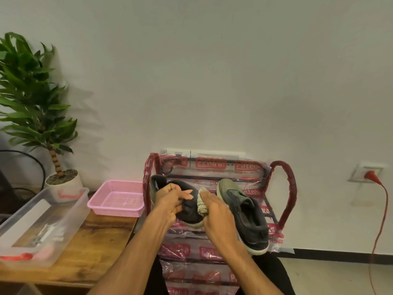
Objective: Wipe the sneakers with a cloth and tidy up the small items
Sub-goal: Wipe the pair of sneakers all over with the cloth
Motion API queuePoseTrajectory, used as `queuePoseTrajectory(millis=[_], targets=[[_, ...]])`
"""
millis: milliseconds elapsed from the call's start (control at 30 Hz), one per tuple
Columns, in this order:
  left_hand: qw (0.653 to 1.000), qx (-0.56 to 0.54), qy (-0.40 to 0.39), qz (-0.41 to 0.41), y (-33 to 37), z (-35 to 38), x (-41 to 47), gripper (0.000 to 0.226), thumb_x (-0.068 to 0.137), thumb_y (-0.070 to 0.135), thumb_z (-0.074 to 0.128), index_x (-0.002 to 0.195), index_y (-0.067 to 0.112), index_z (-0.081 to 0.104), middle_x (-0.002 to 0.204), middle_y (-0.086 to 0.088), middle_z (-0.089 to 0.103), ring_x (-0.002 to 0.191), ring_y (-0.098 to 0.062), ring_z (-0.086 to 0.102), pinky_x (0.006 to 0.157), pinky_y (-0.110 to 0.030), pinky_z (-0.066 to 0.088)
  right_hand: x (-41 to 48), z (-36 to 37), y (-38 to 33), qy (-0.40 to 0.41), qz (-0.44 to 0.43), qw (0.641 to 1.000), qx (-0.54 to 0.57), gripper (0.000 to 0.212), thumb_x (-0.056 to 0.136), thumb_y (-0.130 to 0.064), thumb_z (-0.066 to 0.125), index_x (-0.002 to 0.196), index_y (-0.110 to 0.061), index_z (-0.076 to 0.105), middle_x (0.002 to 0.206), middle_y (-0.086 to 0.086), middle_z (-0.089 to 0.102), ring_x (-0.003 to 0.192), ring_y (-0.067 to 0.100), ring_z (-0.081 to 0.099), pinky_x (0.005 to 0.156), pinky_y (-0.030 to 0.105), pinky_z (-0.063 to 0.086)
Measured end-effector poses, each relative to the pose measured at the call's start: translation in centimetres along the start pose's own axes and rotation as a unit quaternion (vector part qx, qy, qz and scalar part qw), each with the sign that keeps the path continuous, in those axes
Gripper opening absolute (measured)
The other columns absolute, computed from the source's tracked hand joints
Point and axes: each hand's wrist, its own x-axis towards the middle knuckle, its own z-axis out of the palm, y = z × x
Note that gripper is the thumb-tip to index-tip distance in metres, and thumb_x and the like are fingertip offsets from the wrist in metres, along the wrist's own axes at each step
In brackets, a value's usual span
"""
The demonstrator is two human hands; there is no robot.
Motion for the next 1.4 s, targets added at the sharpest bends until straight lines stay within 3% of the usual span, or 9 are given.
queuePoseTrajectory(millis=[133, 300, 567, 733, 867, 1067, 1200, 1333, 1400], targets=[[1.000, -0.004, 0.008, 0.013, -1.1, 0.9, -0.3, 0.039, 0.067, -0.023, 0.065, 0.064, 0.012, 0.048, 0.084, -0.016, 0.073, 0.080, -0.022, 0.071, 0.048, -0.025, 0.050, 1.0, -0.8, -0.2, -0.005, 0.052, 0.999, -0.005, 0.047, 0.073, 0.011, 0.045, 0.108, -0.017, 0.060, 0.107, 0.001, 0.065, 0.103, 0.027, 0.059, 0.079, 0.038, 0.049], [1.000, 0.013, 0.013, 0.019, -1.5, 1.3, 0.0, 0.042, 0.068, -0.024, 0.064, 0.060, 0.013, 0.047, 0.081, -0.014, 0.072, 0.087, -0.020, 0.072, 0.057, -0.031, 0.049, -2.5, -0.3, -0.5, 0.040, 0.004, 0.999, -0.012, 0.068, 0.066, 0.017, 0.056, 0.127, -0.011, 0.061, 0.125, 0.004, 0.064, 0.118, 0.022, 0.058, 0.101, 0.032, 0.044], [0.997, 0.048, -0.058, 0.004, -2.1, 0.5, -0.4, 0.038, 0.074, -0.025, 0.058, 0.067, 0.010, 0.048, 0.091, -0.019, 0.073, 0.068, -0.020, 0.071, 0.057, -0.027, 0.057, 0.8, -0.2, 0.3, -0.022, 0.004, 0.994, -0.111, 0.034, 0.080, 0.006, 0.049, 0.109, -0.010, 0.061, 0.106, 0.007, 0.066, 0.100, 0.028, 0.060, 0.081, 0.036, 0.047], [0.994, 0.079, -0.077, -0.020, -3.3, -0.8, -0.5, 0.038, 0.074, -0.023, 0.058, 0.070, 0.014, 0.048, 0.092, -0.017, 0.072, 0.070, -0.021, 0.067, 0.054, -0.026, 0.053, 2.9, -1.4, 2.0, -0.047, 0.140, 0.988, 0.034, 0.016, 0.081, 0.000, 0.046, 0.076, -0.013, 0.053, 0.084, 0.013, 0.065, 0.084, 0.040, 0.057, 0.063, 0.040, 0.043], [0.992, 0.091, -0.074, -0.052, -3.8, -0.7, -0.7, 0.038, 0.074, -0.022, 0.059, 0.071, 0.014, 0.049, 0.086, -0.013, 0.073, 0.067, -0.016, 0.066, 0.054, -0.024, 0.050, 3.3, -1.0, 3.4, -0.065, 0.170, 0.977, 0.109, 0.017, 0.083, -0.009, 0.051, 0.067, -0.010, 0.047, 0.064, 0.006, 0.055, 0.065, 0.030, 0.055, 0.058, 0.044, 0.047], [0.985, 0.136, -0.060, -0.084, -3.6, 0.4, -0.6, 0.042, 0.072, -0.017, 0.066, 0.102, 0.009, 0.053, 0.111, -0.020, 0.064, 0.103, -0.025, 0.059, 0.065, -0.024, 0.046, 1.3, -0.5, 2.5, -0.129, 0.151, 0.973, 0.119, 0.023, 0.076, 0.005, 0.044, 0.060, -0.012, 0.041, 0.057, 0.007, 0.047, 0.056, 0.021, 0.042, 0.049, 0.031, 0.030], [0.970, 0.190, -0.113, -0.096, -3.4, 0.4, -0.1, 0.050, 0.069, -0.018, 0.063, 0.113, 0.005, 0.058, 0.112, -0.023, 0.064, 0.111, -0.035, 0.059, 0.094, -0.039, 0.052, 0.4, 0.6, 2.9, -0.113, 0.166, 0.968, 0.153, 0.016, 0.075, 0.001, 0.046, 0.061, -0.007, 0.044, 0.054, 0.001, 0.044, 0.054, 0.014, 0.038, 0.049, 0.030, 0.032], [0.966, 0.222, -0.111, -0.075, -3.0, 0.4, -0.1, 0.051, 0.063, -0.024, 0.049, 0.099, 0.007, 0.065, 0.086, -0.022, 0.065, 0.089, -0.037, 0.062, 0.072, -0.034, 0.052, -0.5, 0.4, 2.6, -0.104, 0.183, 0.957, 0.201, 0.015, 0.071, 0.004, 0.042, 0.060, -0.006, 0.040, 0.054, 0.002, 0.039, 0.053, 0.013, 0.035, 0.049, 0.030, 0.027], [0.971, 0.202, -0.110, -0.070, -2.8, 0.1, 0.3, 0.065, 0.058, -0.026, 0.043, 0.109, 0.008, 0.065, 0.095, -0.026, 0.069, 0.096, -0.041, 0.064, 0.067, -0.033, 0.050, -0.8, 0.0, 2.5, -0.091, 0.182, 0.950, 0.237, 0.025, 0.070, 0.007, 0.041, 0.057, -0.014, 0.037, 0.051, -0.001, 0.036, 0.052, 0.012, 0.033, 0.050, 0.029, 0.026]])
